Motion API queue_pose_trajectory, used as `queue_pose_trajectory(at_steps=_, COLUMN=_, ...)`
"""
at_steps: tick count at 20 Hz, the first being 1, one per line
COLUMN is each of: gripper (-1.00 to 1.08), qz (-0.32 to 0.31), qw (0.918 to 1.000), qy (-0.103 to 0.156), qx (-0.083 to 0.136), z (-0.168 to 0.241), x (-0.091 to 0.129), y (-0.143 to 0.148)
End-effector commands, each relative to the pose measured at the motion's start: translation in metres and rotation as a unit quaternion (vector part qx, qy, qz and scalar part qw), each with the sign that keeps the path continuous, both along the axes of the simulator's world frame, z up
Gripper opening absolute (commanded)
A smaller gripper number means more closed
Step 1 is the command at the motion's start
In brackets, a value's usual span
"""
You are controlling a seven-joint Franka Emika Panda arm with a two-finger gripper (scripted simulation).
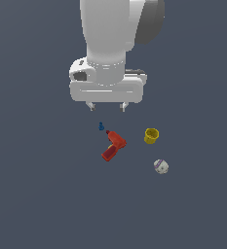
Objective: Pick up a designated object from a clutter of objects.
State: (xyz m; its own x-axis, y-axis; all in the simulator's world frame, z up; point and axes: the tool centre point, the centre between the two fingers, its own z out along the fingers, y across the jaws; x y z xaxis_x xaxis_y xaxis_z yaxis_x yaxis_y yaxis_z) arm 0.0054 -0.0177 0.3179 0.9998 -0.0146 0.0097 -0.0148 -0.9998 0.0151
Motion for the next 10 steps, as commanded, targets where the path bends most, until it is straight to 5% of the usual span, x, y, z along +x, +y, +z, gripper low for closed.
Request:
queue_pose_trajectory(at_steps=1, gripper=1.0, qz=0.0, qw=1.0, qy=0.0, qx=0.0, z=0.0, x=0.0, y=0.0)
queue_pose_trajectory(at_steps=10, gripper=1.0, qz=0.015, qw=0.9998, qy=-0.008, qx=0.01, z=0.014, x=0.003, y=0.028)
